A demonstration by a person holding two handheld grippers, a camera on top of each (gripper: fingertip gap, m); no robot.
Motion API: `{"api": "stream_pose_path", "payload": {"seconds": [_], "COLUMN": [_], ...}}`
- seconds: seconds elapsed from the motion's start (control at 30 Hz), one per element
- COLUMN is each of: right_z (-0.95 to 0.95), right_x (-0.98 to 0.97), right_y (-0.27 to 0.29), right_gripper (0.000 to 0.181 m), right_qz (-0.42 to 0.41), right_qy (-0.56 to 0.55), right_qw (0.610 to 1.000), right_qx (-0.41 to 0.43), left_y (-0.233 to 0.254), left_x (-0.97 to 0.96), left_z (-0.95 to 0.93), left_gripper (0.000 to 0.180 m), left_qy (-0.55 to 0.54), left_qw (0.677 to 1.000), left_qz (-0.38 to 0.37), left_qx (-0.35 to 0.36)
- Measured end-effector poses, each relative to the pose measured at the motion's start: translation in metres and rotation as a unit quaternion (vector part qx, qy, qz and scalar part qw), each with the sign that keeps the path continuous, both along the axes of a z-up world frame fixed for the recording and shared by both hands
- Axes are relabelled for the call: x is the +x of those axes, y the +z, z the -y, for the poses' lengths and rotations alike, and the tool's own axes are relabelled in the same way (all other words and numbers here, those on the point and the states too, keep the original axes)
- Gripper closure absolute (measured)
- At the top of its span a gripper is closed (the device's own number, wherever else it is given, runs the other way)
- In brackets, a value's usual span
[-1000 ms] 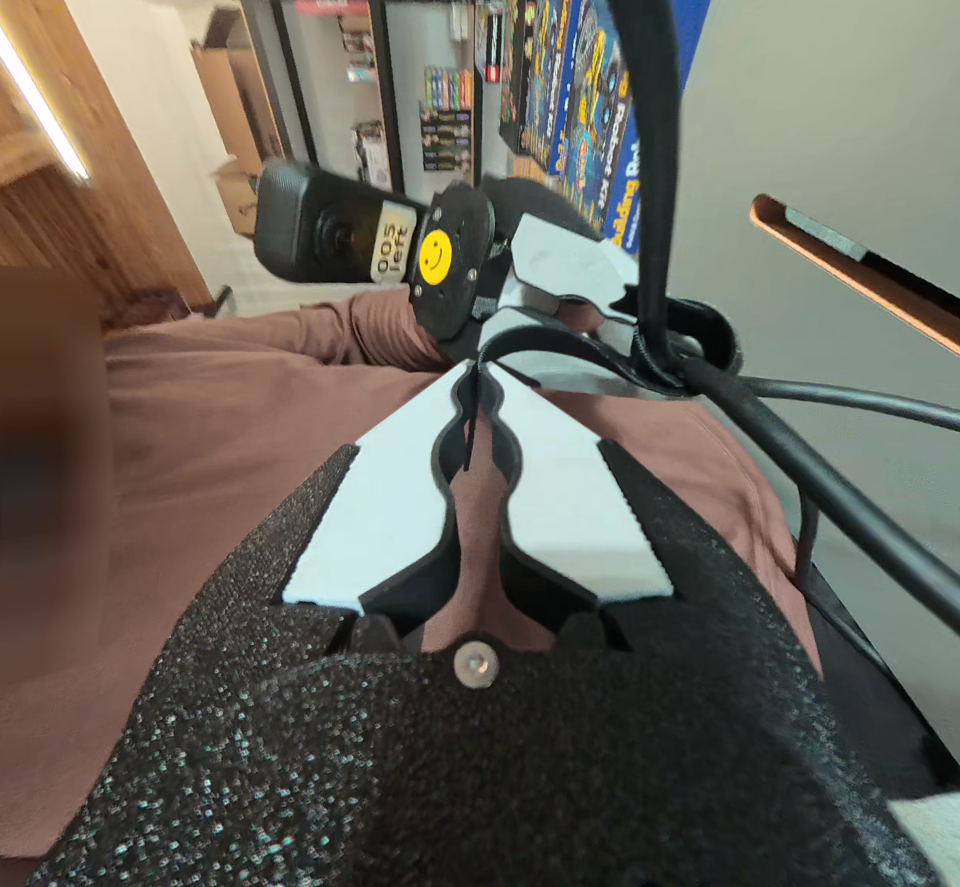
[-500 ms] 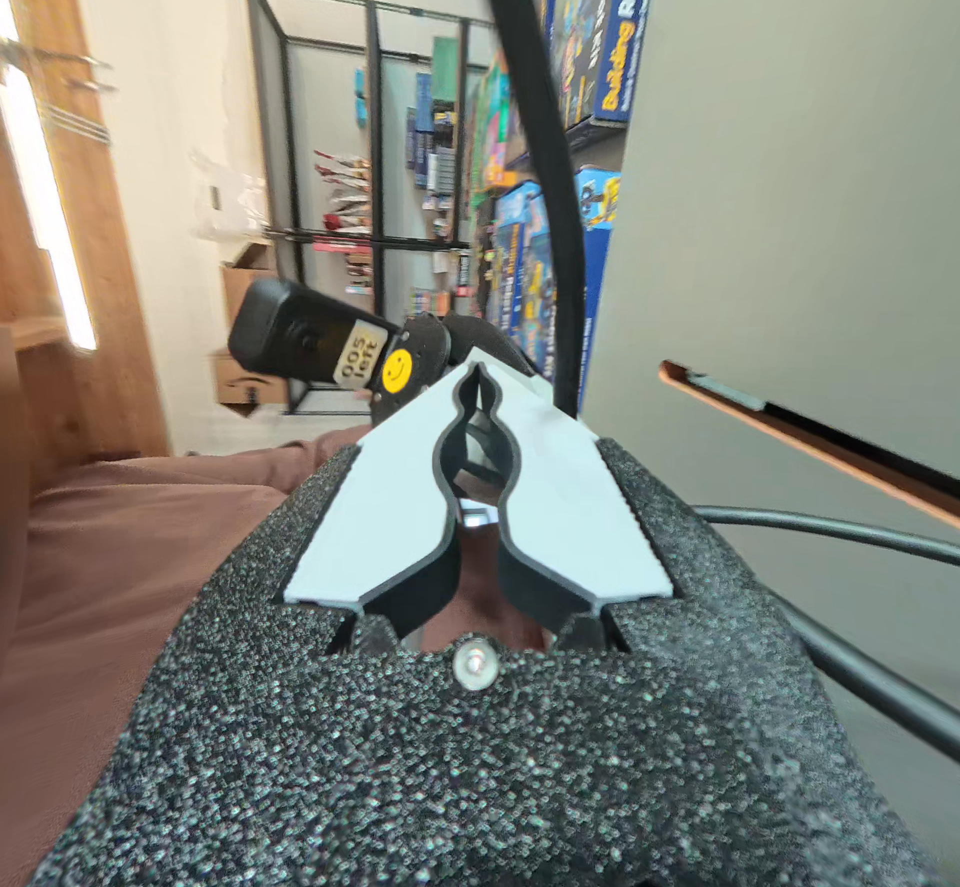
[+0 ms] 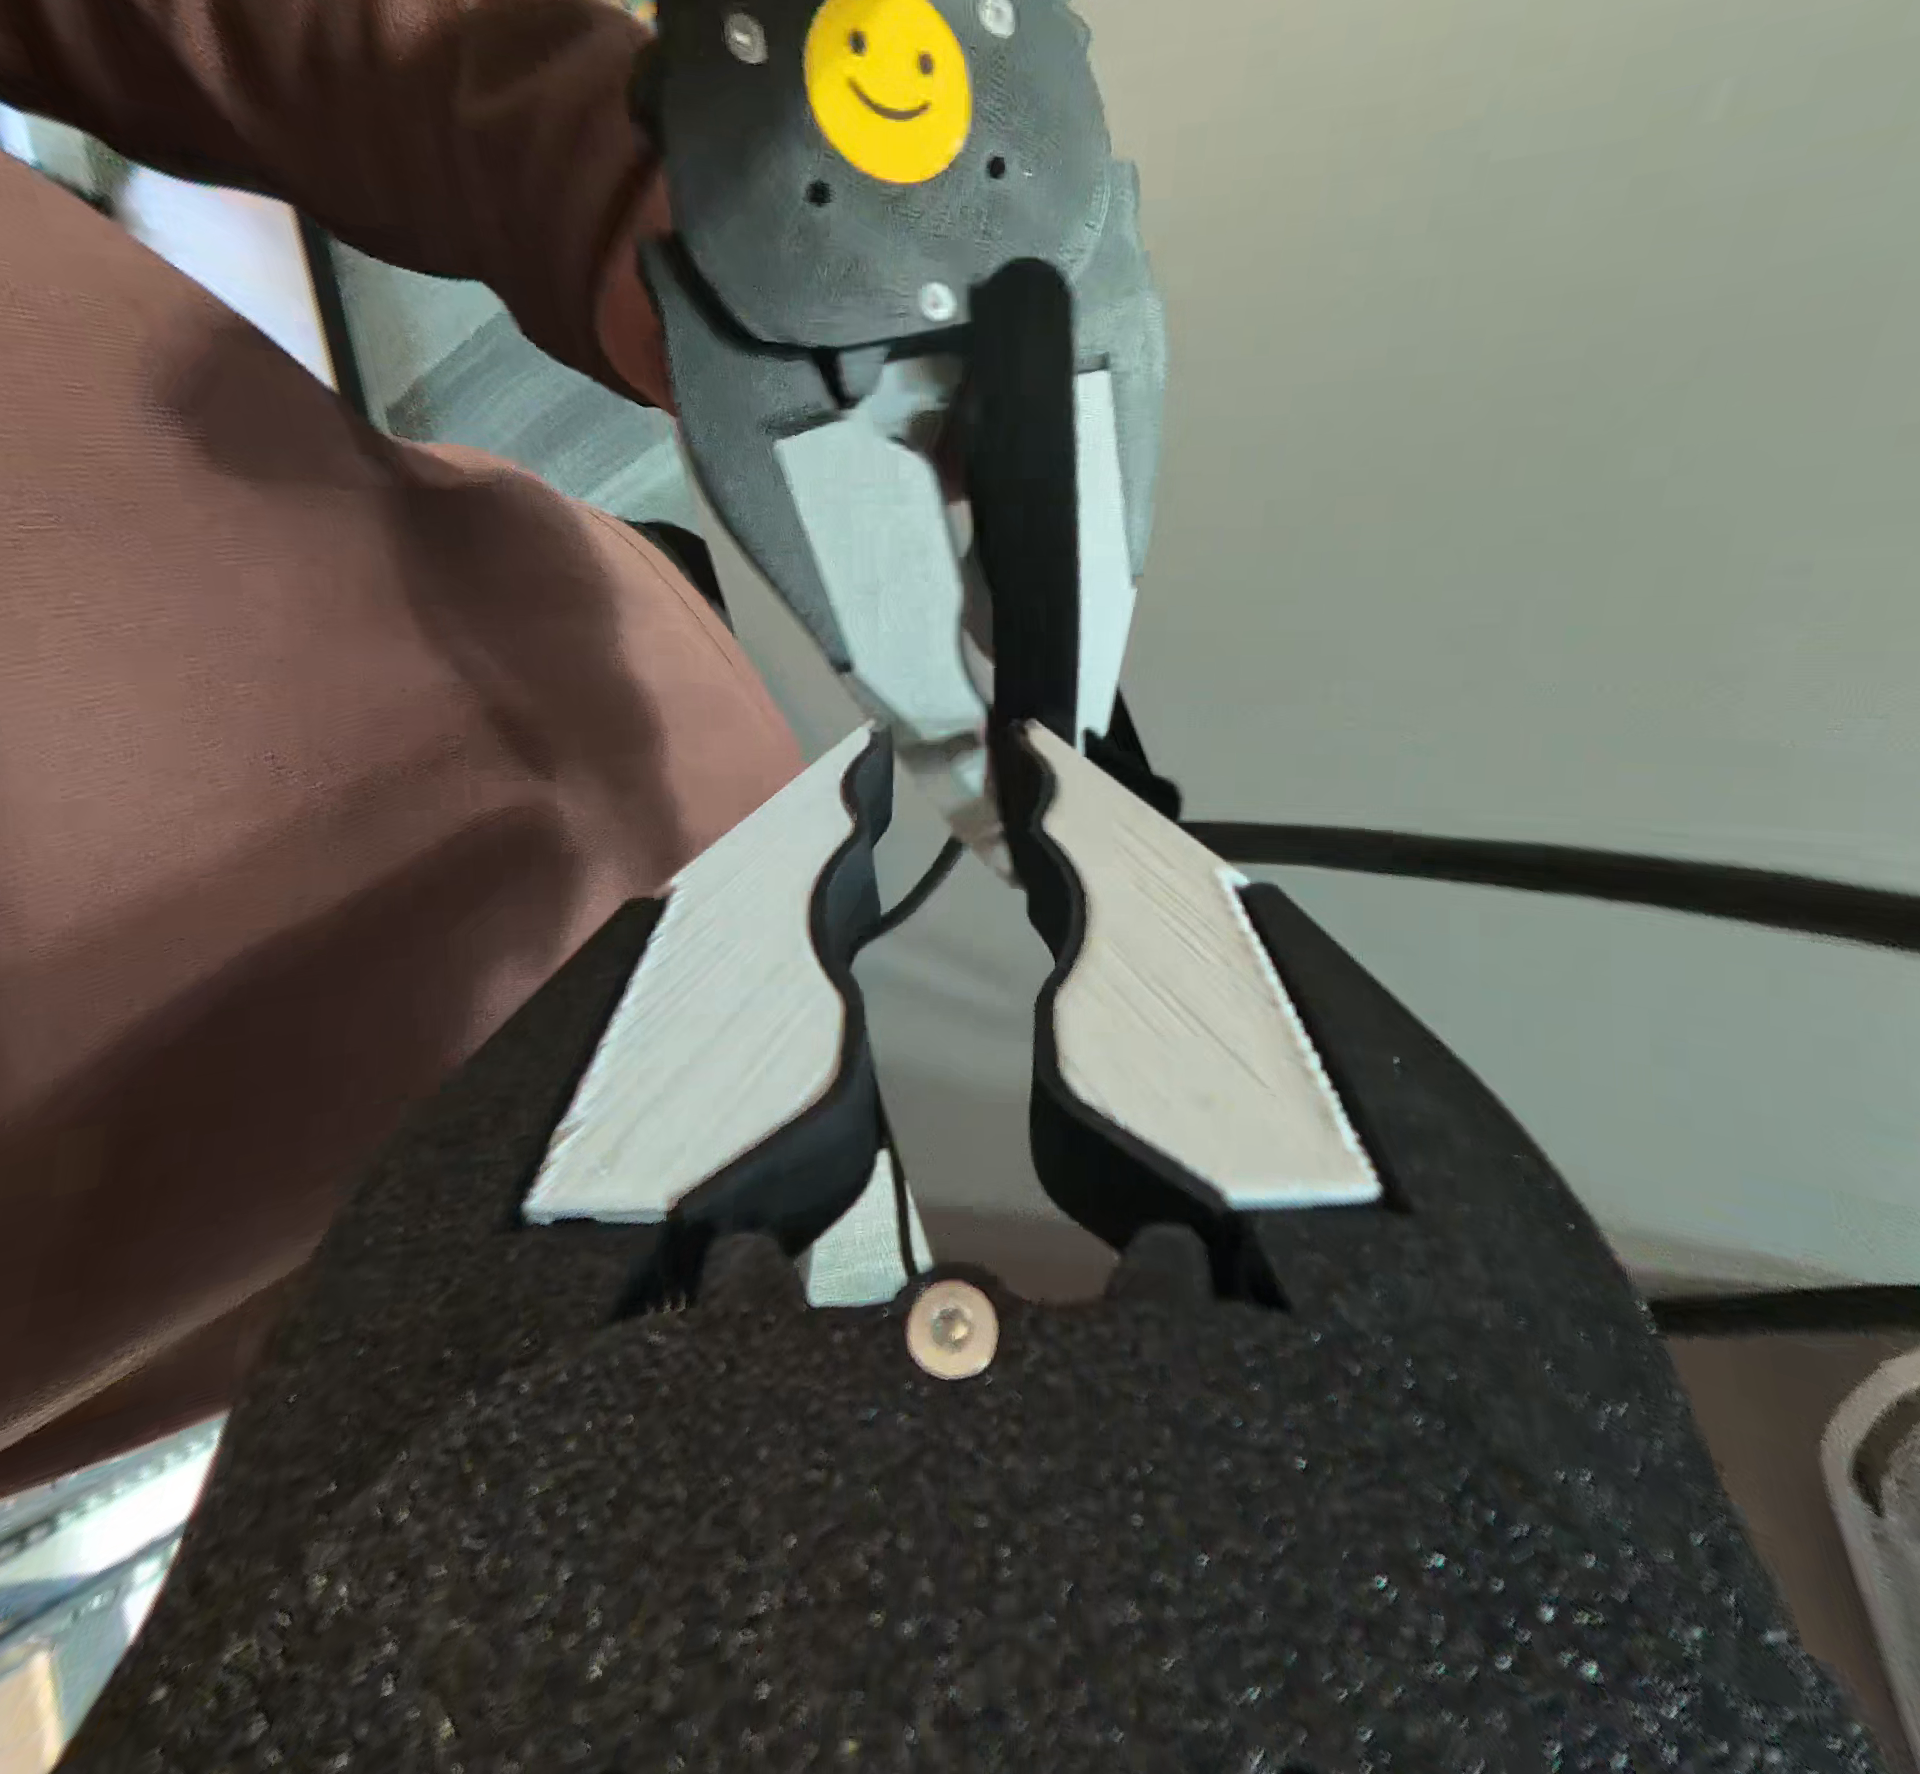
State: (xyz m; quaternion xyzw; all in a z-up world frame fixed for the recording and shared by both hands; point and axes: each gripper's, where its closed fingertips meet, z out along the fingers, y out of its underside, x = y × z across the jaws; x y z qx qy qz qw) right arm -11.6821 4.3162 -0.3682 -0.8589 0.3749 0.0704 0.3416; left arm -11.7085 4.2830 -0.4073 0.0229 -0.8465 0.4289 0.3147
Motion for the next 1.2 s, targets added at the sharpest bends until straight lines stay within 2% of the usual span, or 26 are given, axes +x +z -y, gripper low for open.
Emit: {"api": "stream_pose_path", "payload": {"seconds": [0.07,0.17,0.27,0.37,0.47,0.5,0.57,0.73,0.83,0.97,1.1,1.2], "right_z": [0.0,0.004,0.004,0.015,0.004,0.003,0.0,0.011,0.022,0.027,0.035,0.034], "right_x": [0.002,0.007,0.014,0.02,0.012,0.011,0.01,0.026,0.029,0.022,0.018,0.015], "right_y": [-0.004,-0.002,0.013,0.001,-0.001,-0.004,-0.004,-0.011,-0.023,-0.03,-0.033,-0.029], "right_gripper": [0.161,0.165,0.155,0.145,0.141,0.148,0.181,0.181,0.18,0.179,0.176,0.171], "right_qz": [-0.026,-0.018,-0.005,-0.018,-0.061,-0.071,-0.086,-0.135,-0.146,-0.143,-0.152,-0.171], "right_qy": [0.017,0.014,-0.002,-0.006,0.03,0.038,0.046,-0.042,-0.086,-0.051,-0.002,0.024], "right_qw": [1.0,1.0,1.0,0.999,0.998,0.996,0.995,0.99,0.984,0.98,0.967,0.959], "right_qx": [0.003,-0.004,0.022,-0.026,-0.016,-0.024,-0.016,-0.02,-0.058,-0.13,-0.203,-0.226], "left_y": [-0.003,-0.004,-0.004,-0.003,-0.001,-0.001,-0.003,-0.002,-0.001,0.0,0.003,0.007], "left_x": [0.001,0.004,0.004,0.001,0.0,0.0,0.0,0.002,0.0,-0.005,-0.006,-0.01], "left_z": [-0.001,-0.002,-0.001,0.0,0.003,0.003,0.002,0.003,0.001,0.0,-0.001,-0.002], "left_gripper": [0.175,0.175,0.173,0.174,0.174,0.175,0.174,0.173,0.175,0.174,0.174,0.174], "left_qy": [0.001,0.012,0.017,0.008,0.001,-0.001,-0.002,0.016,0.017,0.007,0.001,-0.01], "left_qw": [1.0,1.0,1.0,1.0,1.0,1.0,1.0,1.0,0.998,0.994,0.994,0.994], "left_qz": [0.007,-0.009,-0.016,-0.012,-0.014,-0.014,-0.012,0.006,0.044,0.091,0.098,0.084], "left_qx": [0.005,0.002,0.0,-0.005,-0.006,-0.006,-0.006,-0.021,-0.036,-0.051,-0.057,-0.062]}}
